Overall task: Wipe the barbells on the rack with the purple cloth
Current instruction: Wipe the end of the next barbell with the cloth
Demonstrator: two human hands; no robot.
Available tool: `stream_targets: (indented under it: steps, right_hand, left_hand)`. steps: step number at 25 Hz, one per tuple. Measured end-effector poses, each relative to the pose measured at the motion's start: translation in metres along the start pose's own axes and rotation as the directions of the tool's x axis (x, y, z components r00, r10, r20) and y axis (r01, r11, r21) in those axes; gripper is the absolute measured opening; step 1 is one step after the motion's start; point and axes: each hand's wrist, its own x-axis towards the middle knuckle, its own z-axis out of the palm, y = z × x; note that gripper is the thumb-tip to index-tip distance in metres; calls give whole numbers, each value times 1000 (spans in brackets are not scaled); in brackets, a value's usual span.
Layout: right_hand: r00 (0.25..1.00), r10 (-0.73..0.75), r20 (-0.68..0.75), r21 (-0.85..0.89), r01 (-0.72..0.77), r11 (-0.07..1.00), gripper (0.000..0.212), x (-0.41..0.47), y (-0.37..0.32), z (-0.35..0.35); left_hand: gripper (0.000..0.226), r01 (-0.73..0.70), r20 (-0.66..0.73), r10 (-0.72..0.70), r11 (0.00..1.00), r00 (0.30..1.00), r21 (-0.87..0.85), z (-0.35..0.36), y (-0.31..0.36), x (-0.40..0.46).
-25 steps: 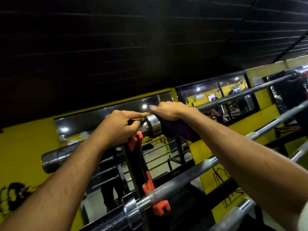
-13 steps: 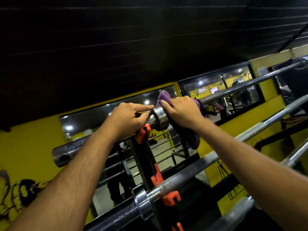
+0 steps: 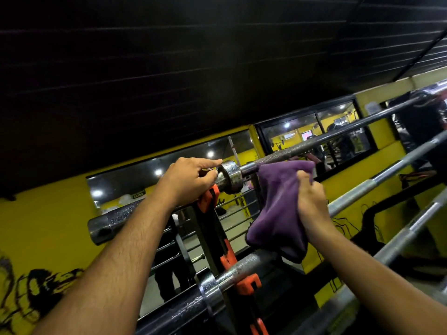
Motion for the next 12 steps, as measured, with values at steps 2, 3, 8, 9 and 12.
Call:
stream_targets:
  steps: [2, 3, 8, 9, 12]
  right_hand:
    - [958, 257, -130, 172, -233, 957, 44, 16, -4, -19]
    - [934, 297, -197, 216, -255, 943, 47, 22, -8, -28]
    - [897, 306, -318, 317, -204, 926, 58, 66, -14, -24]
    - [884, 345, -314, 354, -228, 907, 59, 84, -18, -17]
    - [869, 348, -351, 389, -203, 898, 53, 130, -18, 6]
  left_hand:
    - [36, 5, -1, -5, 1000, 1000, -3, 1, -1, 0]
    - [35, 2, -3, -2, 1000, 1000, -3, 2, -2, 1]
    - [36, -7, 0, 7, 1000, 1000, 4, 2, -4, 2]
    - [36, -11, -2, 11, 1000, 1000, 3, 2, -5, 2]
    - [36, -40, -19, 40, 999, 999, -1, 2, -5, 2]
